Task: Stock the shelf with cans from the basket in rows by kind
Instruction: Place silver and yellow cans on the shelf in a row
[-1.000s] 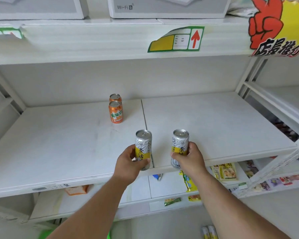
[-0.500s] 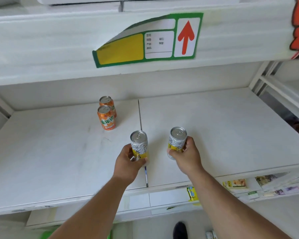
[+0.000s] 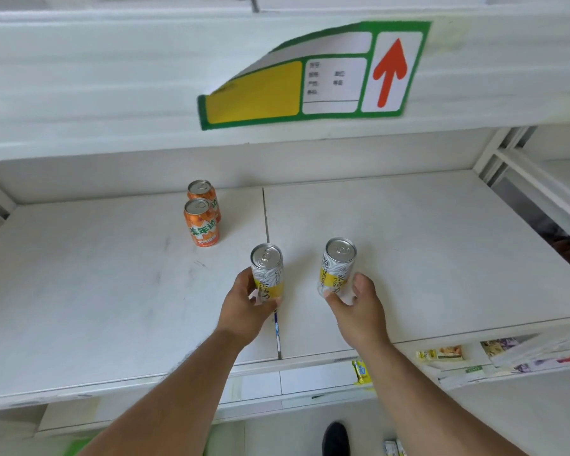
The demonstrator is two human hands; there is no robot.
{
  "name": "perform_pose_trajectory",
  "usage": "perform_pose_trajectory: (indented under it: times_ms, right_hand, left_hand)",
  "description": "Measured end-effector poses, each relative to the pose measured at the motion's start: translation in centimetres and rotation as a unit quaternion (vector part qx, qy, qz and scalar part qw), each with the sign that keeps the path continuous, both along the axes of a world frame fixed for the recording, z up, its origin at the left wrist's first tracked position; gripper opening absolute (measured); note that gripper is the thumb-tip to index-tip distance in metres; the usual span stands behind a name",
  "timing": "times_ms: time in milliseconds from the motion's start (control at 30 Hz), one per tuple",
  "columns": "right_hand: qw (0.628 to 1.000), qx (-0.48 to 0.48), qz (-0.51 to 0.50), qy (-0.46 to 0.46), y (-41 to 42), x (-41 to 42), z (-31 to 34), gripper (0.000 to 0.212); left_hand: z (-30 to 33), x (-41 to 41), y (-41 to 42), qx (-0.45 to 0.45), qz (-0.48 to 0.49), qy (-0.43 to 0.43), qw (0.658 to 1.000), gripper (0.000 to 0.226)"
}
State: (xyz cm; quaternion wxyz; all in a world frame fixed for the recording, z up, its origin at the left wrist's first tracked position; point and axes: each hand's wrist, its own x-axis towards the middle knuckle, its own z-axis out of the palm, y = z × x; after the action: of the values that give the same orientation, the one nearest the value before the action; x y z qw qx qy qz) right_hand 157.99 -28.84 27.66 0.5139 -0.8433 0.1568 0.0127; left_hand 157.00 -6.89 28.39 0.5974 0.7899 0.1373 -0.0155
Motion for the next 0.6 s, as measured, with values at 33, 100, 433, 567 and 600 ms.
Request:
perform_pose_trajectory:
  times_ms: [33,100,433,567,600]
  right_hand:
    - [0.999,-0.006,-0.035,-0.025,0.4,-1.2,0.3,0.057]
    - [0.992,0.002,-0.081,-0.099,1.9,-3.9,0.8,0.039]
    - [0.994,0.090,0.068,0.009,8.5,-3.7,3.8,0.042]
    - [0.990,0.108,0.089,0.028,8.9,-2.5,2.9,0.047]
    - [0.988,0.118,0.097,0.031,9.0,-2.2,2.6,0.047]
  left_hand:
    - [-0.1,-0.2,0.2,0.001,-0.006,0.001,1.000,0.065]
    - [-0.1,-0.9,0.6,0.000,-0.015,0.010,1.000,0.070]
    - [1.1,-3.6,1.7,0.017,-0.019,-0.002,1.000,0.043]
    - [1.7,-3.1,1.3,0.025,-0.047,-0.018,0.998,0.040]
    - [1.7,-3.0,1.2,0.029,-0.055,-0.021,0.998,0.038]
